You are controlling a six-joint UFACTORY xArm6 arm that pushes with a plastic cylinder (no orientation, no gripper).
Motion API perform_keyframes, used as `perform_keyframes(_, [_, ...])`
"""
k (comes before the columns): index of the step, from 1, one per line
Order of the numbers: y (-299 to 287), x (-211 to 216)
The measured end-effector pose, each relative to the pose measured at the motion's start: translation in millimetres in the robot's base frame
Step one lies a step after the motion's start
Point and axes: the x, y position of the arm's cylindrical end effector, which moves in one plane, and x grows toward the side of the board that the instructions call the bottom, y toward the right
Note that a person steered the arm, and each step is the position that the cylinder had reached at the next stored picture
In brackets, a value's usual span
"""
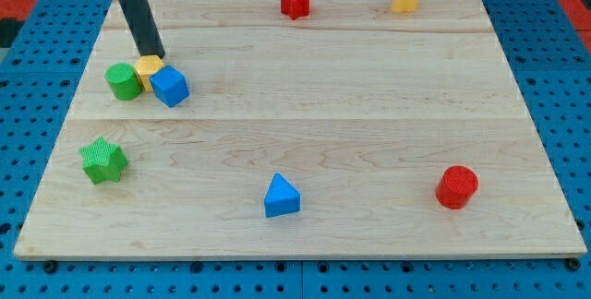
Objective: Move your arm towards the yellow heart
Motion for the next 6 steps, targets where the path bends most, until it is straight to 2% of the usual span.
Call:
perform_keyframes(1, [58,-11])
perform_keyframes(3, [217,-8])
perform_keyframes(4, [271,-1])
perform_keyframes(5, [303,-47])
perform_keyframes(6, [299,-143])
